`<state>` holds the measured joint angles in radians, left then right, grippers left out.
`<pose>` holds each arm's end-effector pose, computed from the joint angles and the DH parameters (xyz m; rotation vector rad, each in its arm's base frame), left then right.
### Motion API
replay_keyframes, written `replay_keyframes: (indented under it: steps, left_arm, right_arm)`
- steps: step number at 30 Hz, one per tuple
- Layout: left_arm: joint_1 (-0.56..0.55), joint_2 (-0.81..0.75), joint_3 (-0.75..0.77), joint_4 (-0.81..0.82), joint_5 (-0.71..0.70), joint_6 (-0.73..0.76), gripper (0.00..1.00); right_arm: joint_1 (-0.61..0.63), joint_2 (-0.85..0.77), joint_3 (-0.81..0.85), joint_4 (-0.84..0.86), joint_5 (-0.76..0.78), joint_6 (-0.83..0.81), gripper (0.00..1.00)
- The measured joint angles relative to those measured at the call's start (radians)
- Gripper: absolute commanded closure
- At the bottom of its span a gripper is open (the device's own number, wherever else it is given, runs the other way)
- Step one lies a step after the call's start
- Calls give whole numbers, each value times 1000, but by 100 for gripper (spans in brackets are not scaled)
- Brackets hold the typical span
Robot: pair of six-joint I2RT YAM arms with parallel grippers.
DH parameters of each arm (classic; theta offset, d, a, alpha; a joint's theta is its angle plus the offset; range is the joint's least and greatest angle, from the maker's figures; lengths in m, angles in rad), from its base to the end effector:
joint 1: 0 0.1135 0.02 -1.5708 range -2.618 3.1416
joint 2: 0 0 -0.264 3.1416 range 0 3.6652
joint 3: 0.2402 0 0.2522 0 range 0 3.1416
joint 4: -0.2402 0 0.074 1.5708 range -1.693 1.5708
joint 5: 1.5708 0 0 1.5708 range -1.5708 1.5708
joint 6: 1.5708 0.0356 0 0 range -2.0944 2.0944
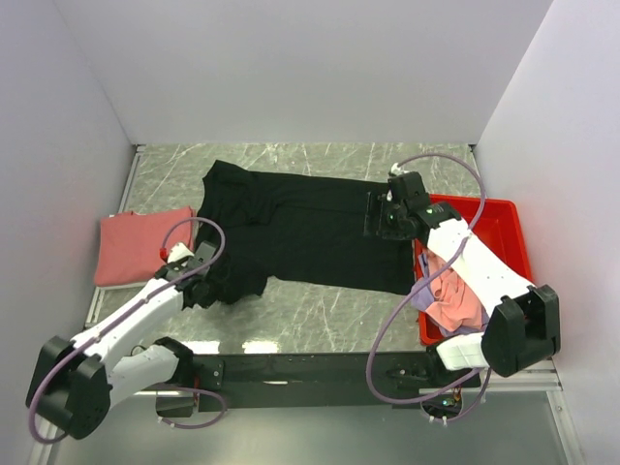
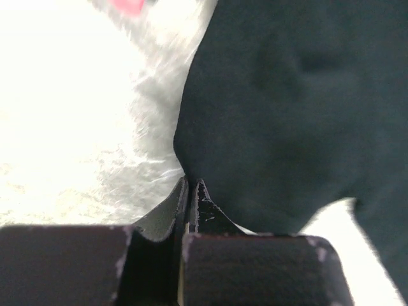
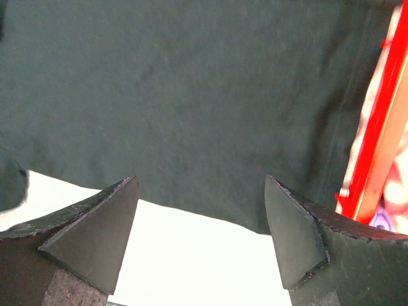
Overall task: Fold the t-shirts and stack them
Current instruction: Fold the tshirt
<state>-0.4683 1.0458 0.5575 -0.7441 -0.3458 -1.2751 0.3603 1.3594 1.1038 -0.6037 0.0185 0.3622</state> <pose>0.1552 -0.0650 0.1786 -1.1181 2.4175 -0.0489 0.2701 0.1010 0.2847 0.0108 2.4530 0.3009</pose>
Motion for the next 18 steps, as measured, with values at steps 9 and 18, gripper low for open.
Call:
replay_keyframes:
  steps: [9, 18]
  left_arm:
    - [0, -135, 92, -16, -62, 39, 100]
    - [0, -155, 120, -6, -59, 86, 100]
  right_arm:
    - [117, -42, -153, -25, 19, 39, 15]
    - [200, 4, -262, -126, 103, 119, 18]
